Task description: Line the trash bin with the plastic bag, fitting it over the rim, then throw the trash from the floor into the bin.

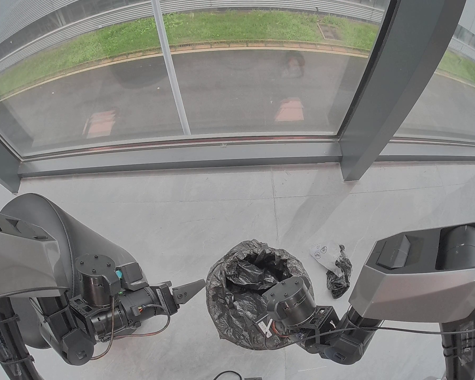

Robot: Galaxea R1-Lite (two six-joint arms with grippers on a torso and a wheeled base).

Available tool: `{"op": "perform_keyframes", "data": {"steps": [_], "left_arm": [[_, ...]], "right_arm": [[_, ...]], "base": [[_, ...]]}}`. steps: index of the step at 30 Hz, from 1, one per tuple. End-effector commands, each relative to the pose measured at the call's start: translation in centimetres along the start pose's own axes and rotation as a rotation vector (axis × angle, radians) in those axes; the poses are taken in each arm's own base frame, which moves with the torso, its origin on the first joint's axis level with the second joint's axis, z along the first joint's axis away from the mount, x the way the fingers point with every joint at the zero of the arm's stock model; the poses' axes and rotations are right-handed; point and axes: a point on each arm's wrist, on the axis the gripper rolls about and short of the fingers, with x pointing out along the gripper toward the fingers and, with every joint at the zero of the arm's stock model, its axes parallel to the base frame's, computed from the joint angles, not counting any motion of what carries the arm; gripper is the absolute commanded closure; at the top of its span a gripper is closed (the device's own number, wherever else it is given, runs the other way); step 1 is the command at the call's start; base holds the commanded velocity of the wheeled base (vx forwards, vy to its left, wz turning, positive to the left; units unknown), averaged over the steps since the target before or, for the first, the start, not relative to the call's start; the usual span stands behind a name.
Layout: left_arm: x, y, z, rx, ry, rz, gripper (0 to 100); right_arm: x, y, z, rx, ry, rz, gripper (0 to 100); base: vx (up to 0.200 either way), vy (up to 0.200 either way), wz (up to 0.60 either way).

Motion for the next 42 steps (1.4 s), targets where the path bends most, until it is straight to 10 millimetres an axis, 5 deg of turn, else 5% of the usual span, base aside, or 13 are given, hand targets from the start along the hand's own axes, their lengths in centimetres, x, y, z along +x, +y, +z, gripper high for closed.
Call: {"op": "perform_keyframes", "data": {"steps": [1,12,27,30,42], "left_arm": [[0.1,0.0,0.0,-0.001,0.001,0.000,0],[1.1,0.6,-0.4,-0.006,0.020,0.012,0],[1.0,0.4,-0.2,0.001,0.007,0.005,0],[0.7,0.2,0.1,0.030,-0.009,0.000,0],[-6.7,-4.2,4.1,0.363,-0.335,0.063,0]], "right_arm": [[1.2,0.4,-0.9,-0.025,0.024,0.000,0],[5.4,-0.4,-0.2,-0.053,0.014,-0.036,0],[6.5,-1.3,0.9,-0.040,0.041,-0.024,0],[6.2,-1.3,1.1,-0.034,0.035,-0.023,0],[-2.7,-1.0,4.4,-0.055,-0.061,0.023,0]], "base": [[0.000,0.000,0.00],[0.000,0.000,0.00],[0.000,0.000,0.00],[0.000,0.000,0.00],[0.000,0.000,0.00]]}}
